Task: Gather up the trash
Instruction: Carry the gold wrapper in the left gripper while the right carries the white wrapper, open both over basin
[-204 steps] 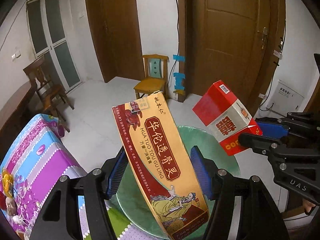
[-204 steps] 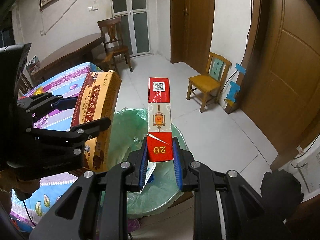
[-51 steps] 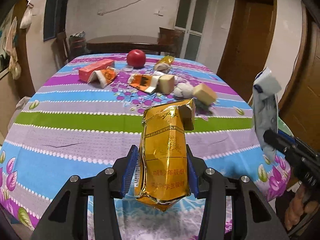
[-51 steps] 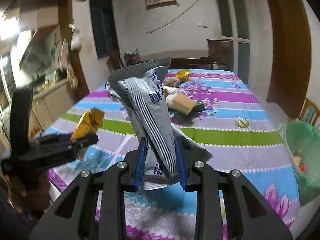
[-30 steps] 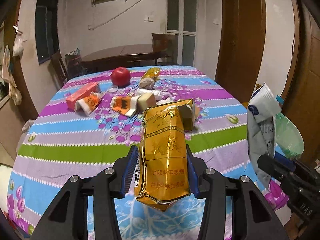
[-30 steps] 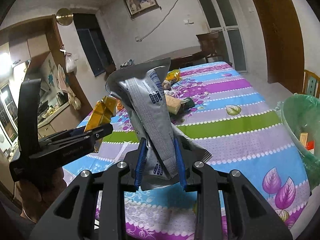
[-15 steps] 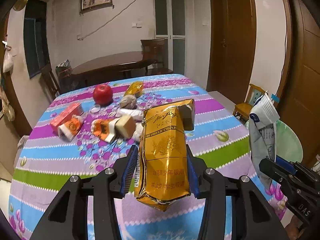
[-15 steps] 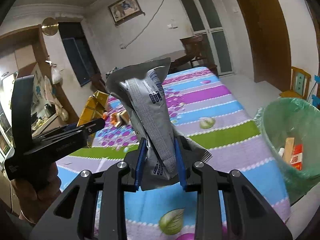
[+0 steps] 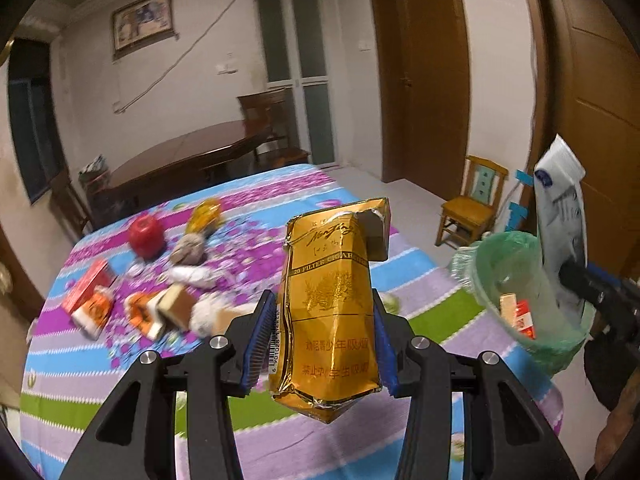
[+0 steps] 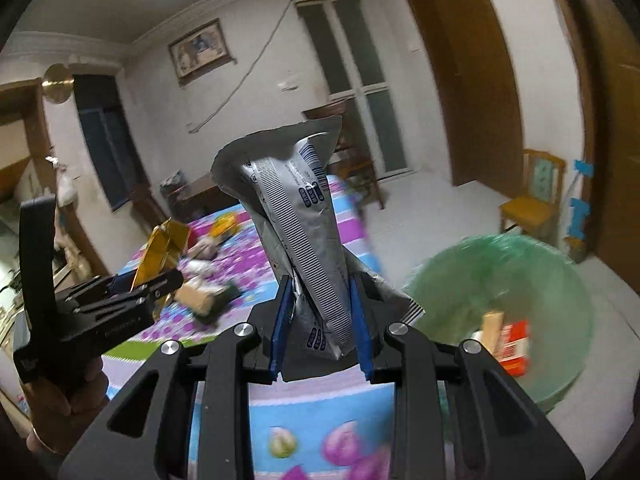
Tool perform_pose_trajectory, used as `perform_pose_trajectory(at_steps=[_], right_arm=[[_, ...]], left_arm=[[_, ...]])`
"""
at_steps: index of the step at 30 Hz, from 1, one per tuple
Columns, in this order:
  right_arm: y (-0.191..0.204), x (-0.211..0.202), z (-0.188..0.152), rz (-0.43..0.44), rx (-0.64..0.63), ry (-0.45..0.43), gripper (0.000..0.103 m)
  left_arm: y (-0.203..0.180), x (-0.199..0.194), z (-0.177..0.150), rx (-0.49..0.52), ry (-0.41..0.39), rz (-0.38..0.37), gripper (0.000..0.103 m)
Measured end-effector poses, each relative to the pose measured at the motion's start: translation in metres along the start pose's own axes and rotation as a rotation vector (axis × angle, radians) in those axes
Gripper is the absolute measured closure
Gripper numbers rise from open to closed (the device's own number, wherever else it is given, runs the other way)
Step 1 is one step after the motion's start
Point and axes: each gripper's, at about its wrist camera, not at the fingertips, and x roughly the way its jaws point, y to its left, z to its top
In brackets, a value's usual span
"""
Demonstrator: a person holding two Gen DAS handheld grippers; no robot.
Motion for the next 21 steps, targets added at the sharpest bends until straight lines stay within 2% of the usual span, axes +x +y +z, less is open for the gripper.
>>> perform_pose_trajectory(at_steps=[16, 21], right_arm=[[-0.064, -0.029, 0.022, -0.211, 0.01, -0.036, 0.076], [-0.089, -0.029, 0.025, -0.281, 0.039, -0.012, 0.076]], left_arm=[[-0.109, 0.023, 0.039, 0.163, -0.038, -0.122, 0.056], [-0.144, 0.04, 0.049, 0.212, -0.021, -0.197, 0.056]])
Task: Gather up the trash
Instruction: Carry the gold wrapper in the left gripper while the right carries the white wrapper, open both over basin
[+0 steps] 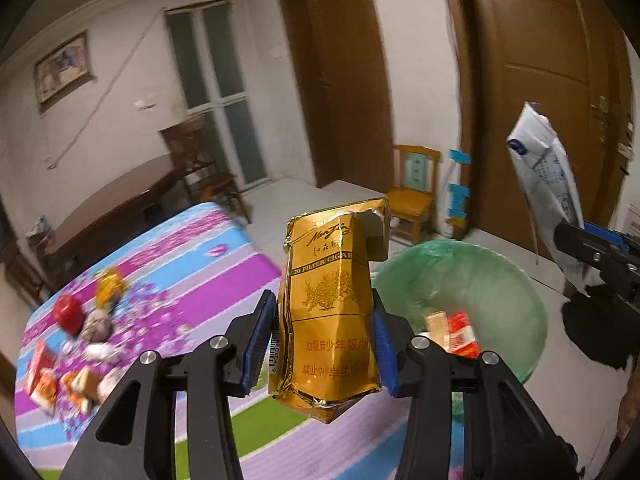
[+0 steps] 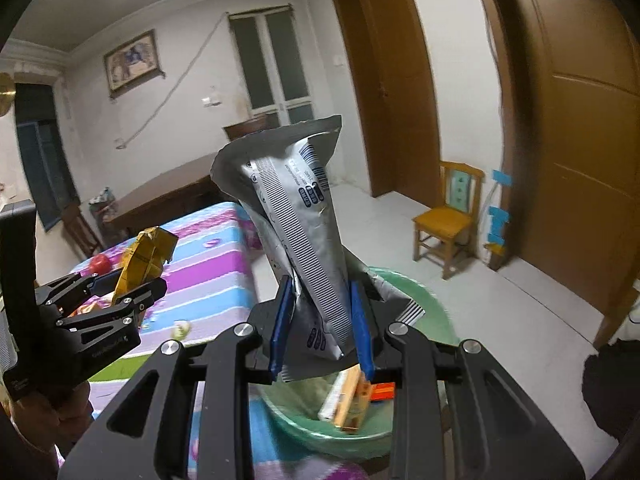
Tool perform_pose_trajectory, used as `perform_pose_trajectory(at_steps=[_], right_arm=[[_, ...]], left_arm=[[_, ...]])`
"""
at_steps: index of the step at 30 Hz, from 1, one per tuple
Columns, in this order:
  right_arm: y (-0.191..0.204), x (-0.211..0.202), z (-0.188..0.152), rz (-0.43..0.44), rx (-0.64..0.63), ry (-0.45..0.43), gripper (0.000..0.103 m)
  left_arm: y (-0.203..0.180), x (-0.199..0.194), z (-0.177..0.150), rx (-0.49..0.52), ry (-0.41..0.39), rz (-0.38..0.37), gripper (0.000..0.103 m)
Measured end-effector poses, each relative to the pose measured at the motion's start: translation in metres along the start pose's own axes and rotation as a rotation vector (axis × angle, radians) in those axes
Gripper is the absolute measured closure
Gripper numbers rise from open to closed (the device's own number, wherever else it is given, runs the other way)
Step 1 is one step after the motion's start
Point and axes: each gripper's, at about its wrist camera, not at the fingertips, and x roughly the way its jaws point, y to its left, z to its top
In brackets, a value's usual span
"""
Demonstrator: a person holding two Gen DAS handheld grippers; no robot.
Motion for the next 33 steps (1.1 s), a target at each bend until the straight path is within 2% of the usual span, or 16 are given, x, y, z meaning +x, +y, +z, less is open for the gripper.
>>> perform_pose_trajectory(at_steps=[2, 4, 17, 29, 31, 33], right_arm=[[-0.009, 0.002, 0.0, -0.025, 0.012, 0.015, 0.076], [-0.018, 0.004, -0.003, -0.047, 0.032, 0.03, 0.076], [-0.045, 0.019, -0.011, -0.095, 0.099, 0.091, 0.076], [-0.048, 0.039, -0.009, -0.098, 0.113, 0.146, 0.076], [-0.043, 0.045, -0.007, -0.106, 0.101, 0.152, 0.075], [-0.043, 0.052, -0.006, -0.133, 0.084, 0.16, 0.068]], left_arm=[[-0.014, 0.015, 0.007, 0.029, 0.012, -0.076, 0.056], [-0.022, 0.029, 0.012, 0.041, 0.028, -0.108, 0.056], [-0.068, 0.074, 0.021, 0.144, 0.053, -0.2, 0.056], [-0.072, 0.11, 0.016, 0.146, 0.122, -0.247, 0.056], [-0.07, 0.113, 0.014, 0.149, 0.132, -0.245, 0.05], [-0.069, 0.122, 0.013, 0.149, 0.152, -0.233, 0.039]])
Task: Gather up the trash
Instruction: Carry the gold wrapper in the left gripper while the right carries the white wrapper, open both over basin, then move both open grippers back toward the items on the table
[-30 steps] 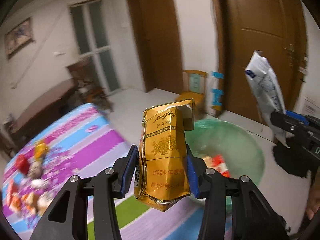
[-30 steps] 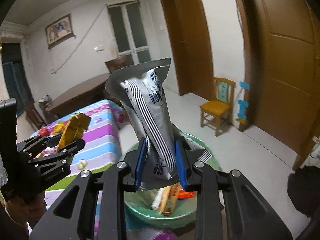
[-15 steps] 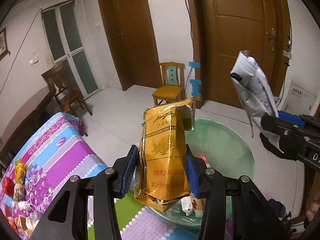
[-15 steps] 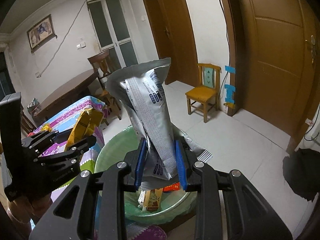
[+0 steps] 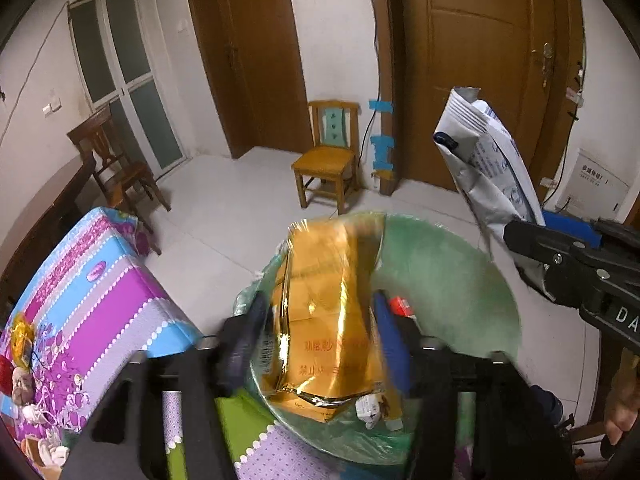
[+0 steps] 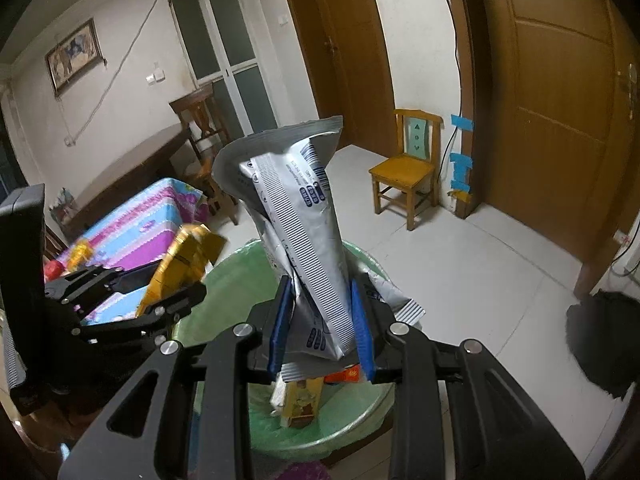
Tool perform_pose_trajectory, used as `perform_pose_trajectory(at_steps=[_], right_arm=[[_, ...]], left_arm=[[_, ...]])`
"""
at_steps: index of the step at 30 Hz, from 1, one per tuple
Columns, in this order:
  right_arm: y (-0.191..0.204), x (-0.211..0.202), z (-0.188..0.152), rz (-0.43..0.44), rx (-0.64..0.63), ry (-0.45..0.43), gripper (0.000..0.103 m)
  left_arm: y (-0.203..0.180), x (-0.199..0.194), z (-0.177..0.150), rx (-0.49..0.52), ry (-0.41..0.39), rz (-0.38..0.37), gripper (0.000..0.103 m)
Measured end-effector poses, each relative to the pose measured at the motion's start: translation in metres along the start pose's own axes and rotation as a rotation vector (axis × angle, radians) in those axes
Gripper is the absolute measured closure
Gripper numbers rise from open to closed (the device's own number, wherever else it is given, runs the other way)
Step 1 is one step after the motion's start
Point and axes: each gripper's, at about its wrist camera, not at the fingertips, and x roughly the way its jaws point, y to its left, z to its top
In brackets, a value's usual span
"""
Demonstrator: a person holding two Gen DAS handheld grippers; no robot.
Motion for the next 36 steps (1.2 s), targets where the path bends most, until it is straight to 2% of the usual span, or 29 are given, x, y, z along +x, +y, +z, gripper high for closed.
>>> perform_pose_trajectory(at_steps=[2, 9, 17, 23, 27, 31, 36], right_arm=[[-0.002, 0.005, 0.0, 0.003, 0.016, 0.007, 0.059], [-0.007, 0.003, -0.007, 0.01, 0.029, -0.001, 0.059], [0.021, -0.011, -0.016, 0.07, 0.004, -0.047, 0.059], [0.058, -0.024, -0.026, 0.1, -0.052, -0.114, 0.059], [0.101, -0.028, -0.041, 0.152, -0.127, -0.148, 0.059], [0.144, -0.022, -0.059, 0.222, -0.204, -0.123, 0.057], [0.199, -0.013, -0.08, 0.335, -0.32, -0.077, 0.047]], left_arm=[[0.006, 0.002, -0.001, -0.008, 0.0, 0.011, 0.039], [0.029, -0.012, -0.007, -0.063, -0.022, 0.029, 0.039], [0.042, -0.042, -0.043, -0.101, -0.037, 0.088, 0.038], [0.07, -0.078, -0.091, -0.196, -0.058, 0.108, 0.034], [0.092, -0.11, -0.135, -0.272, -0.069, 0.118, 0.032], [0.128, -0.143, -0.18, -0.385, -0.076, 0.149, 0.031], [0.194, -0.193, -0.242, -0.573, -0.089, 0.248, 0.031]])
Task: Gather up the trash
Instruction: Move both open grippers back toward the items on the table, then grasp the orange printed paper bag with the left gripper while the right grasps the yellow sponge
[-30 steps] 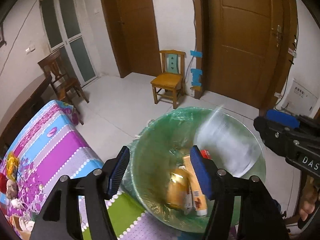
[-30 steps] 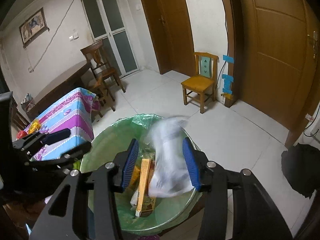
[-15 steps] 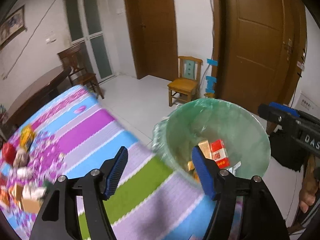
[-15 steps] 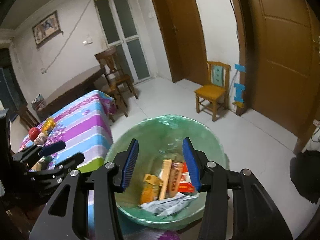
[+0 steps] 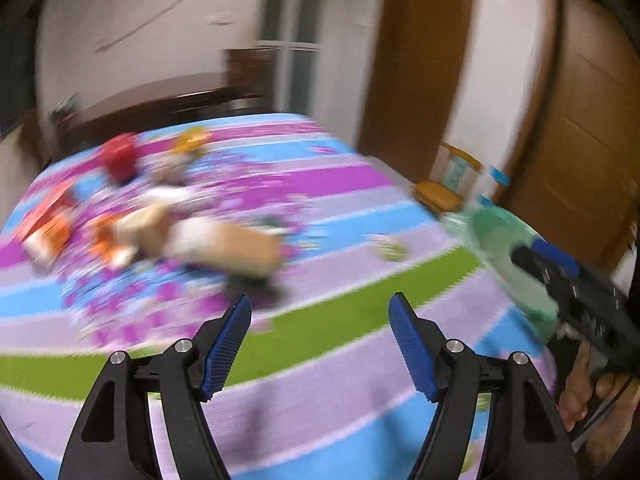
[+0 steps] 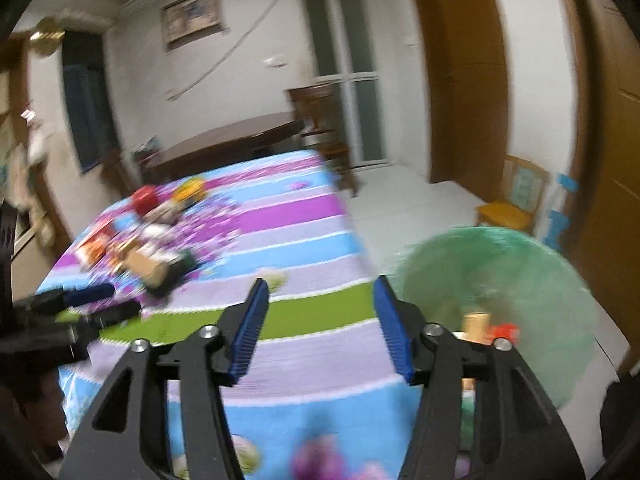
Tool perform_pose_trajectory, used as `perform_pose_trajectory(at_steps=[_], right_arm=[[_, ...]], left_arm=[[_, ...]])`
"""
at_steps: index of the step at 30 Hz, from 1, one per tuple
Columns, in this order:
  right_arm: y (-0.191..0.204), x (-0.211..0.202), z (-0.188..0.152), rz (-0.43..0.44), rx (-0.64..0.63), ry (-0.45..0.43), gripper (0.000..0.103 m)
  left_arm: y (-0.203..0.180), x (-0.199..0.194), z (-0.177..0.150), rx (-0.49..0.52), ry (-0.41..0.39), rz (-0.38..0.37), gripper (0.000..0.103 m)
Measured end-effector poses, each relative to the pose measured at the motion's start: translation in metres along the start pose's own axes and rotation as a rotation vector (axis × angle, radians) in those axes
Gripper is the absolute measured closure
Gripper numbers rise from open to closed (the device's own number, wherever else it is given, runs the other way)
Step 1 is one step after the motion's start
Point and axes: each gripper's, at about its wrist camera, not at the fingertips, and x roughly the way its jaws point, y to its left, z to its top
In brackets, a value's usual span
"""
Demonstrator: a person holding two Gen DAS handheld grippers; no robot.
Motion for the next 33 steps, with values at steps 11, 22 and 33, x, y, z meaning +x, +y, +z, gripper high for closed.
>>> perform_pose_trajectory(at_steps=[11, 22, 33], right_arm=[[0.087, 0.043, 0.013, 0.154, -0.275, 0.066, 0.03], [0.134, 0.095, 0.028, 0.208, -0.435, 0.131, 0.03], [0.157, 0.132, 0.026, 0.28, -0.594, 0.185, 0.05]], left_arm=[[0.221, -0.045, 0.01, -0.459, -0.066, 0.249, 0.03], [0.327, 0.014, 0.034, -0.696, 0.012, 0.2, 0.03], [0.336, 0.046, 0.044, -0.756, -0.037, 0.079, 0.085]])
